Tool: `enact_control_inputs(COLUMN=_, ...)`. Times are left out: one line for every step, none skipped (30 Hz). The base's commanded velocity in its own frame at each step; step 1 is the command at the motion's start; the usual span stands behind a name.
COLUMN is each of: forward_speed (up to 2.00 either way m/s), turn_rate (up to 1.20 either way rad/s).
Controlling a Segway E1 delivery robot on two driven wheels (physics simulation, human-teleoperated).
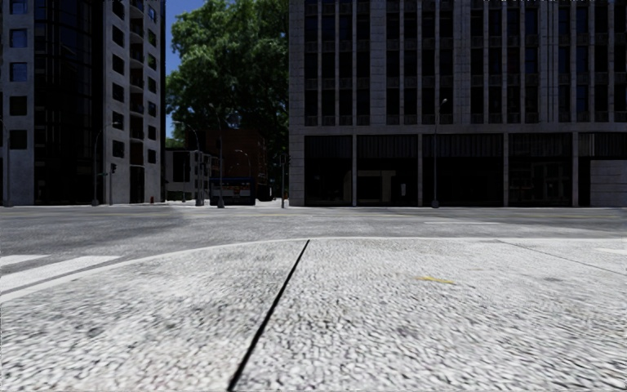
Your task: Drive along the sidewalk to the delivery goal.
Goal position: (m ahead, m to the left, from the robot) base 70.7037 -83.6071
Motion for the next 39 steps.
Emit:
enact_control_inputs(forward_speed=0.65, turn_rate=-0.28)
enact_control_inputs(forward_speed=0.67, turn_rate=-0.09)
enact_control_inputs(forward_speed=0.67, turn_rate=-0.09)
enact_control_inputs(forward_speed=0.69, turn_rate=0.0)
enact_control_inputs(forward_speed=0.72, turn_rate=0.0)
enact_control_inputs(forward_speed=0.73, turn_rate=0.0)
enact_control_inputs(forward_speed=0.74, turn_rate=0.0)
enact_control_inputs(forward_speed=0.74, turn_rate=0.0)
enact_control_inputs(forward_speed=0.74, turn_rate=0.0)
enact_control_inputs(forward_speed=0.74, turn_rate=0.0)
enact_control_inputs(forward_speed=0.74, turn_rate=-0.08)
enact_control_inputs(forward_speed=0.74, turn_rate=-0.08)
enact_control_inputs(forward_speed=0.74, turn_rate=-0.21)
enact_control_inputs(forward_speed=0.74, turn_rate=-0.36)
enact_control_inputs(forward_speed=0.74, turn_rate=-0.45)
enact_control_inputs(forward_speed=0.74, turn_rate=-0.45)
enact_control_inputs(forward_speed=0.74, turn_rate=-0.48)
enact_control_inputs(forward_speed=0.76, turn_rate=-0.49)
enact_control_inputs(forward_speed=0.78, turn_rate=-0.49)
enact_control_inputs(forward_speed=0.82, turn_rate=-0.49)
enact_control_inputs(forward_speed=0.82, turn_rate=-0.49)
enact_control_inputs(forward_speed=0.87, turn_rate=-0.49)
enact_control_inputs(forward_speed=0.88, turn_rate=-0.5)
enact_control_inputs(forward_speed=0.88, turn_rate=-0.55)
enact_control_inputs(forward_speed=0.88, turn_rate=-0.65)
enact_control_inputs(forward_speed=0.88, turn_rate=-0.65)
enact_control_inputs(forward_speed=0.88, turn_rate=-0.69)
enact_control_inputs(forward_speed=0.88, turn_rate=-0.71)
enact_control_inputs(forward_speed=0.88, turn_rate=-0.71)
enact_control_inputs(forward_speed=0.88, turn_rate=-0.71)
enact_control_inputs(forward_speed=0.93, turn_rate=-0.71)
enact_control_inputs(forward_speed=1.01, turn_rate=-0.71)
enact_control_inputs(forward_speed=1.07, turn_rate=-0.71)
enact_control_inputs(forward_speed=1.07, turn_rate=-0.71)
enact_control_inputs(forward_speed=1.12, turn_rate=-0.71)
enact_control_inputs(forward_speed=1.15, turn_rate=-0.71)
enact_control_inputs(forward_speed=1.17, turn_rate=-0.71)
enact_control_inputs(forward_speed=1.21, turn_rate=-0.71)
enact_control_inputs(forward_speed=1.21, turn_rate=-0.71)
